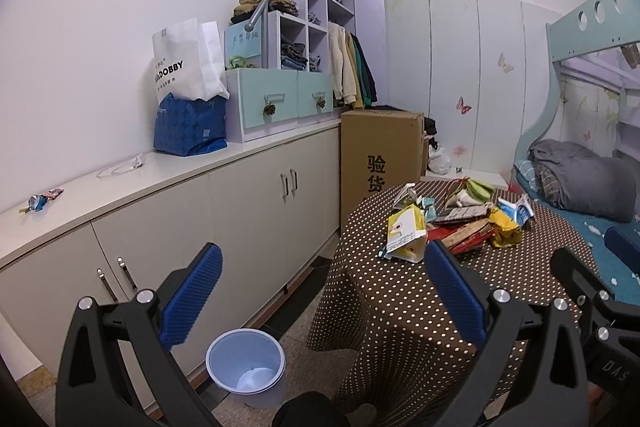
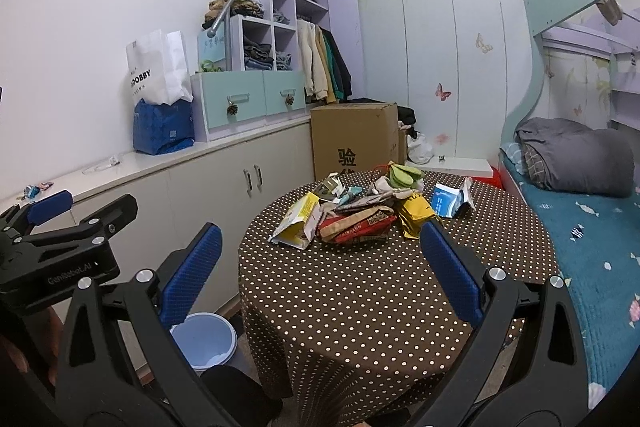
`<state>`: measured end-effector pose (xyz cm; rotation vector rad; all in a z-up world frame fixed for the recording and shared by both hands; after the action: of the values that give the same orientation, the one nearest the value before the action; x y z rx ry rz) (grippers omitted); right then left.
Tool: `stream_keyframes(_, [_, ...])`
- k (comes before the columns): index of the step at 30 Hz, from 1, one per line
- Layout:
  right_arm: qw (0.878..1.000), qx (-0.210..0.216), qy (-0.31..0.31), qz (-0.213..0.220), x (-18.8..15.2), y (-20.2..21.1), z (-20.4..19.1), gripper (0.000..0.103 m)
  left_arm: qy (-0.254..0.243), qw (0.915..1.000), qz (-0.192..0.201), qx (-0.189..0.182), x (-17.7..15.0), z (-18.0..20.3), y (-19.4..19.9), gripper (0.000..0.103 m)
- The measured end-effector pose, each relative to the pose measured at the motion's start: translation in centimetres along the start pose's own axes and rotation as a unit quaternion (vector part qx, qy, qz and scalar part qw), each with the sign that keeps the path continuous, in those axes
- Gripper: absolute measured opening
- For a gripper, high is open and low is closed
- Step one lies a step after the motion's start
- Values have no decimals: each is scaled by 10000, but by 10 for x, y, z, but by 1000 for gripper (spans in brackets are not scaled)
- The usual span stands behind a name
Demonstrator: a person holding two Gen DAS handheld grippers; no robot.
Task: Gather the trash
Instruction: 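Grasp the yellow-white milk carton with the left tool while the right tool grasps the red snack bag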
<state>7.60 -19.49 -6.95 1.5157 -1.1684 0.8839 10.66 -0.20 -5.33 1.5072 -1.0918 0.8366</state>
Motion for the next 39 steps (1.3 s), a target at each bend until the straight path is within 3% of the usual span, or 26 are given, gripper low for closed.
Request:
stream_keyframes(3, [9999, -4, -60, -128, -3, -11, 7, 97, -43, 9999, -132, -29, -5, 4, -13, 99])
stream_keyframes(7, [9989, -166, -272, -354, -10, -31, 26, 97, -6, 9981, -397, -482, -18, 16, -37, 99])
stream_keyframes(12, [9934, -430, -657, -838, -25, -61, 58, 97, -181, 9959, -791, -410, -32, 29, -73, 99])
stream_keyframes(16, [9878, -582, -854, -1163, -38, -85, 81, 97, -150, 9907, -1163, -687, -39, 46, -106, 99])
stream_keyframes(26, [9827, -987, -750, -1374, -37, -130, 113, 97, -882, 9845, -1322, -738, -32, 96, -184, 97])
stream_keyframes(34, [9788, -750, -1100, -1559, -33, -166, 114, 97, -1495, 9765, -1394, -676, -31, 121, -229, 65])
stream_keyframes(37, [9745, -619, -1379, -1659, -33, -180, 109, 97, -1590, 9732, -1477, -759, -32, 126, -240, 48])
stream_keyframes(39, [9724, -459, -1537, -1693, -31, -189, 102, 97, -1600, 9714, -1539, -838, -32, 128, -246, 29])
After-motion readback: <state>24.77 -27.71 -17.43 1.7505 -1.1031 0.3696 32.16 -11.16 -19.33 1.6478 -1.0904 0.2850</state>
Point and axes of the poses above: each gripper's, at about its wrist camera, not at the fingertips, and y roughly against the way its jaws point, z to its right, x to its top, the point moved 9 cm from there along -y, roughly the way its jaws point, and after that the axes turned 10 degrees about -y, right-handed, at the moved point
